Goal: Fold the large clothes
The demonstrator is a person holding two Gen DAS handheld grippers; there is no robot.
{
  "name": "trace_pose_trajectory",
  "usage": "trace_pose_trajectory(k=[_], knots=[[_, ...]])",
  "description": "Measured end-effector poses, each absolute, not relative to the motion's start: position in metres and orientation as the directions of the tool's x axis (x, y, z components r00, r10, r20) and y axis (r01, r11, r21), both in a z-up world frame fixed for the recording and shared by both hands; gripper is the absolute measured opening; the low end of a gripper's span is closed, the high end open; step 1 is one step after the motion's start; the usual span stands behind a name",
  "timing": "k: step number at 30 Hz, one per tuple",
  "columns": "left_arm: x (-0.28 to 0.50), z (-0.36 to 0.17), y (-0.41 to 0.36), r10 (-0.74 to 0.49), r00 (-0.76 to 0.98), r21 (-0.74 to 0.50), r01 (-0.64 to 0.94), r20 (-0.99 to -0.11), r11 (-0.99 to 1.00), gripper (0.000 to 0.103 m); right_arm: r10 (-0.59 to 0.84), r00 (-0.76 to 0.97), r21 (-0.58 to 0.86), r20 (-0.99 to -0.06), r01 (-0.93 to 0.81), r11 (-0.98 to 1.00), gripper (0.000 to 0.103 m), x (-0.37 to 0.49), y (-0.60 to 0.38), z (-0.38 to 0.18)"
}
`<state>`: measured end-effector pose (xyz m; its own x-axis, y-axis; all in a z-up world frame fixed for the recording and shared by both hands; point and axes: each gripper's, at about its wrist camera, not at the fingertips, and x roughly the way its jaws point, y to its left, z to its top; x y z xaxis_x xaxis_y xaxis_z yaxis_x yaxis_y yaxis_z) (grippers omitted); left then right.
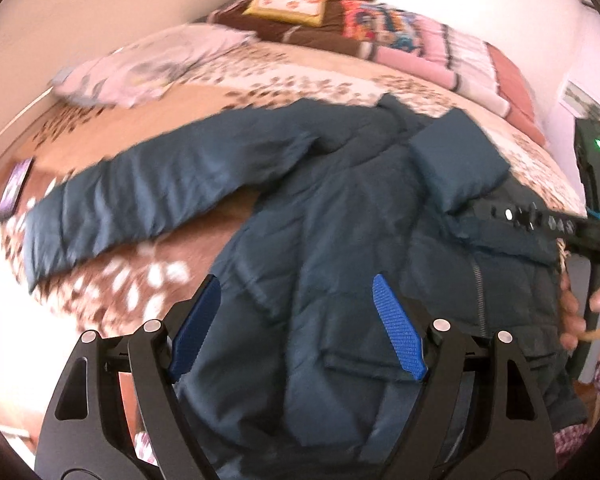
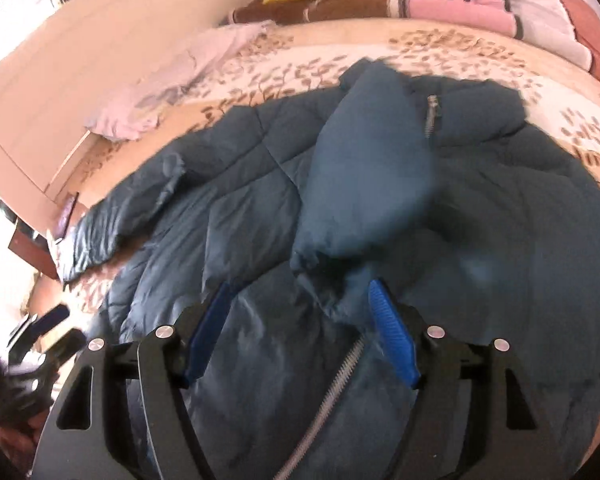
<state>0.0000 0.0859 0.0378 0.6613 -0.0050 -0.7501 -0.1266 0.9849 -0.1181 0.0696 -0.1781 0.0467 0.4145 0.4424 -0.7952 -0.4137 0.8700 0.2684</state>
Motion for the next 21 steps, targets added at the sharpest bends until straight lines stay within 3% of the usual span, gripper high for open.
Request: trace_pose_trajectory(k=[7, 10, 14, 21], knots=[[0.040, 0.066, 0.024, -0.110, 0.698, -0.103, 0.053, -0.708, 0.993, 0.078, 0.325, 0.523, 0.176, -0.788, -0.314, 0.933, 0.071, 0.001, -0.234, 0.049], [0.058, 0.074, -0.014, -0.143, 0.707, -0.068, 0.132, -0.693, 0.989, 0.083, 0.291, 0.535, 0.176, -0.793, -0.255, 0.951, 0.071, -0.026, -0.260, 0.036], [0.088, 0.074, -0.071, -0.128, 0.712, 0.041, 0.215, -0.690, 0.976, 0.083, 0.280, 0.519, 0.209, -0.807, -0.192, 0.959, 0.071, -0.039, -0.288, 0.019], [0.132, 0.062, -0.123, -0.055, 0.715, 0.151, 0.221, -0.697, 0.963, 0.083, 0.343, 0.507, 0.345, -0.791, -0.095, 0.934, 0.071, -0.040, -0.325, 0.007]])
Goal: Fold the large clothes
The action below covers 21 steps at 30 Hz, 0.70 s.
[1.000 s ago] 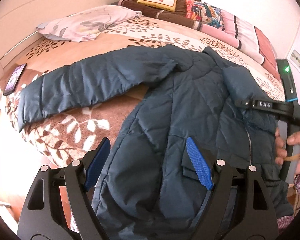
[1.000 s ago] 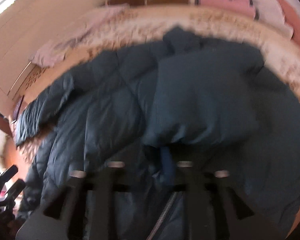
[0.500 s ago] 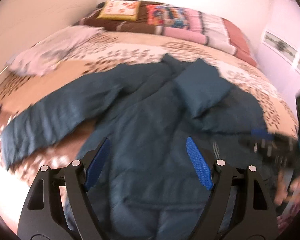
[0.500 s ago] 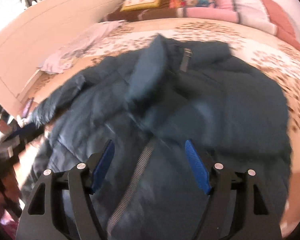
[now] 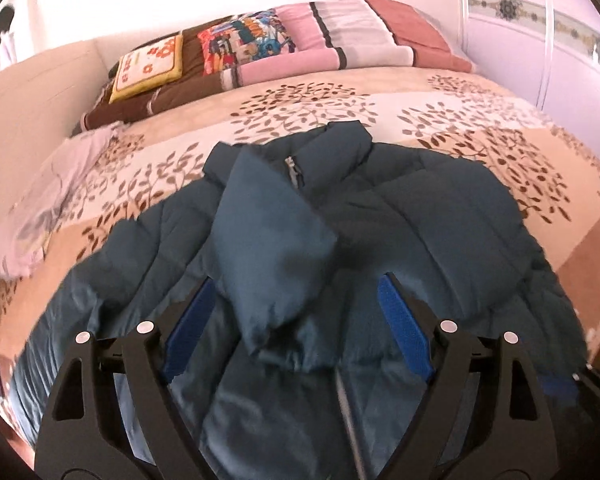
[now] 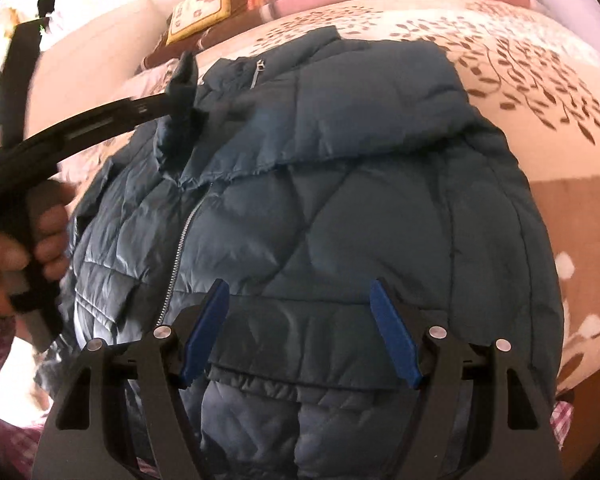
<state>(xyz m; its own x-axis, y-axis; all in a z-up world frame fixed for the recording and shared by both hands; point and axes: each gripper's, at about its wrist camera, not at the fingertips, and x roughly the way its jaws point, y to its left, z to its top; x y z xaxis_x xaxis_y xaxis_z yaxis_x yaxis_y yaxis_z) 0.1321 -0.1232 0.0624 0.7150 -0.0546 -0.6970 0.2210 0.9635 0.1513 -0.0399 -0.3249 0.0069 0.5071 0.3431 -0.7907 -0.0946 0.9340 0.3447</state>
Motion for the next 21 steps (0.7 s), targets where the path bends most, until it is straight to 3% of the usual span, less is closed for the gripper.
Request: trace_pose_trajectory(k=[1, 3, 5, 9, 16, 18, 20, 21], knots=[[0.135, 0.061, -0.128, -0.032, 0.726, 0.183, 0.216, -0.687, 0.959, 0.082, 0.348, 0.506, 0.352, -0.789, -0.093, 0.932, 0.071, -0.040, -0.327, 0.006], [0.141, 0.056, -0.133, 0.027, 0.740, 0.248, 0.190, -0.672, 0.950, 0.067, 0.361, 0.504, 0.369, -0.784, -0.088, 0.925, 0.071, -0.041, -0.331, 0.004], [0.148, 0.051, -0.129, 0.067, 0.729, 0.279, 0.174, -0.681, 0.944, 0.038, 0.368, 0.505, 0.379, -0.780, -0.086, 0.921, 0.071, -0.041, -0.332, 0.004], [0.147, 0.053, -0.092, 0.086, 0.717, 0.211, 0.086, -0.692, 0.974, 0.022, 0.378, 0.506, 0.391, -0.775, -0.086, 0.916, 0.071, -0.040, -0.335, 0.003], [0.142, 0.035, 0.009, 0.069, 0.634, -0.042, -0.158, -0.770, 0.987, 0.024, 0.375, 0.493, 0.390, -0.785, -0.078, 0.918, 0.073, -0.039, -0.334, -0.002], [0.142, 0.024, 0.023, 0.056, 0.611, -0.077, -0.189, -0.790, 0.979, 0.035, 0.369, 0.489, 0.382, -0.790, -0.079, 0.921, 0.074, -0.039, -0.332, -0.003], [0.143, 0.019, 0.030, 0.054, 0.604, -0.091, -0.207, -0.795, 0.974, 0.058, 0.361, 0.486, 0.369, -0.796, -0.083, 0.926, 0.074, -0.040, -0.329, -0.003], [0.142, 0.019, 0.033, 0.051, 0.607, -0.102, -0.215, -0.793, 0.971, 0.060, 0.357, 0.485, 0.364, -0.798, -0.084, 0.928, 0.074, -0.040, -0.328, -0.003]])
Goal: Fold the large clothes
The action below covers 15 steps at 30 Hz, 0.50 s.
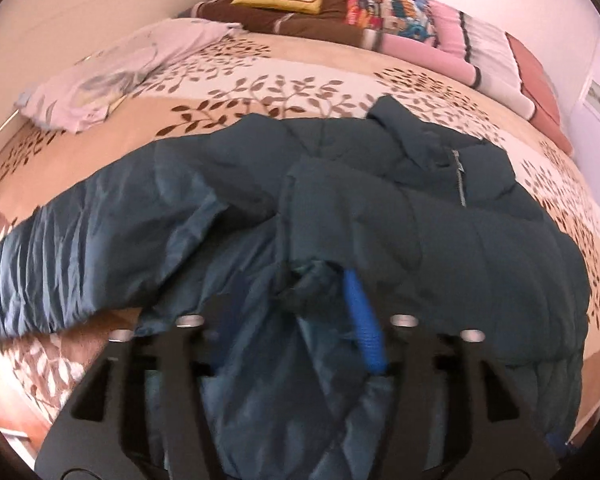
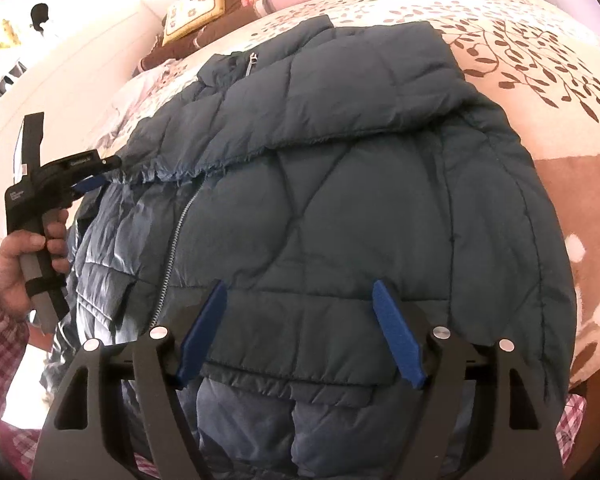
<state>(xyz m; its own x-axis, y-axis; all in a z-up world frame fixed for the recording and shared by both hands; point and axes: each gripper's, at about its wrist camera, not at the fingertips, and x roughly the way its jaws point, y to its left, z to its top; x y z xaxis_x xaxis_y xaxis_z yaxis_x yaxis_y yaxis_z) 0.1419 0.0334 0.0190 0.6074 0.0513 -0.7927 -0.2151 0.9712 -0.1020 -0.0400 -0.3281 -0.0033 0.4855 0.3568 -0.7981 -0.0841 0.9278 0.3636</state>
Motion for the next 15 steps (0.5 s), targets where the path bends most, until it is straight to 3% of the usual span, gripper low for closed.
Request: trace_pose_trajectory(k=[4, 6, 7, 15], knots=[[0.143, 0.022, 0.036, 0.006, 0.630, -0.154, -0.200, -0.777, 0.968, 0.061, 0.347, 0.481, 0.351, -0.805, -0.084, 0.932, 0.074, -0.040, -0.326, -0.005], [0.145, 0.020, 0.036, -0.025, 0.626, -0.177, -0.181, -0.780, 0.967, 0.042, 0.341, 0.478, 0.345, -0.809, -0.084, 0.935, 0.075, -0.039, -0.324, -0.005], [0.148, 0.019, 0.035, -0.037, 0.619, -0.182, -0.174, -0.784, 0.968, 0.018, 0.339, 0.477, 0.341, -0.811, -0.085, 0.936, 0.075, -0.039, -0.324, -0.006], [0.151, 0.016, 0.039, 0.003, 0.614, -0.137, -0.180, -0.789, 0.974, 0.009, 0.336, 0.473, 0.337, -0.815, -0.084, 0.938, 0.075, -0.039, -0.322, -0.007]])
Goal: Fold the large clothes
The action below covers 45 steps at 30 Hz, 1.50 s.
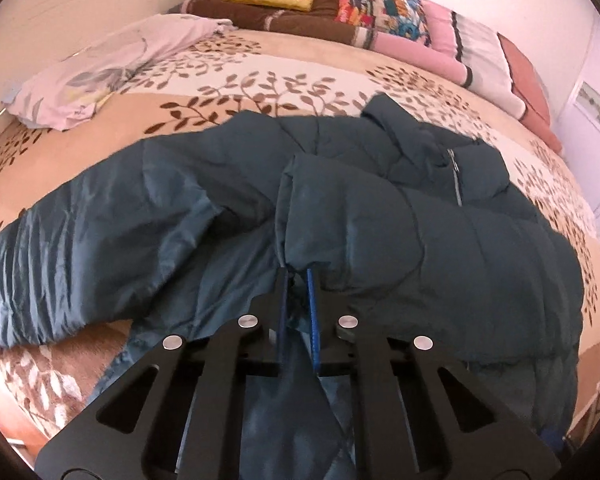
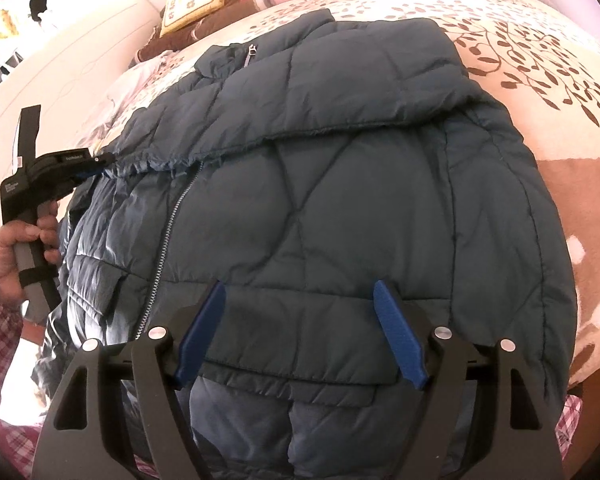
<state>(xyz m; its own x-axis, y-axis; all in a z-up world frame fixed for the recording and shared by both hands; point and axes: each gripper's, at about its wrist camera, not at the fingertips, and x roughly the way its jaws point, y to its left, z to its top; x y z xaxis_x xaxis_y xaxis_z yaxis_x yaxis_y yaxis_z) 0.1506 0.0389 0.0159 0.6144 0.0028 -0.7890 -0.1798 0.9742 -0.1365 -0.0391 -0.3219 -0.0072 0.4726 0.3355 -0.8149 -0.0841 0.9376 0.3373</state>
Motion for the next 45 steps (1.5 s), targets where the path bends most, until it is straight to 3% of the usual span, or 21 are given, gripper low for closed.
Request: trace_pose_trajectory(k=[15, 16, 19, 23, 35, 45], knots=[[0.144, 0.008, 0.038, 0.029, 0.591, -0.088, -0.169, -0.806, 0.982, 0.016, 0.345, 0.461, 0.341, -0.817, -0.097, 0.935, 0.081, -0.037, -0.317, -0.010], [0.142, 0.009, 0.038, 0.029, 0.590, -0.088, -0.169, -0.807, 0.982, 0.023, 0.345, 0.460, 0.339, -0.818, -0.098, 0.936, 0.081, -0.037, -0.317, -0.010], [0.133, 0.016, 0.044, 0.036, 0.604, -0.107, -0.200, -0.796, 0.974, 0.057, 0.342, 0.458, 0.334, -0.820, -0.103, 0.937, 0.083, -0.037, -0.314, -0.010], [0.113, 0.024, 0.056, 0.024, 0.626, -0.142, -0.215, -0.780, 0.966, 0.067, 0.335, 0.457, 0.322, -0.824, -0.109, 0.940, 0.084, -0.037, -0.312, -0.011], [0.038, 0.010, 0.137, 0.057, 0.600, -0.230, -0.391, -0.798, 0.891, 0.070, 0.257, 0.446, 0.207, -0.857, -0.159, 0.965, 0.093, -0.041, -0.292, -0.012], [0.001, -0.023, 0.206, 0.096, 0.540, -0.288, -0.582, -0.836, 0.761, 0.071, 0.229, 0.441, 0.175, -0.867, -0.161, 0.971, 0.093, -0.041, -0.287, -0.014]])
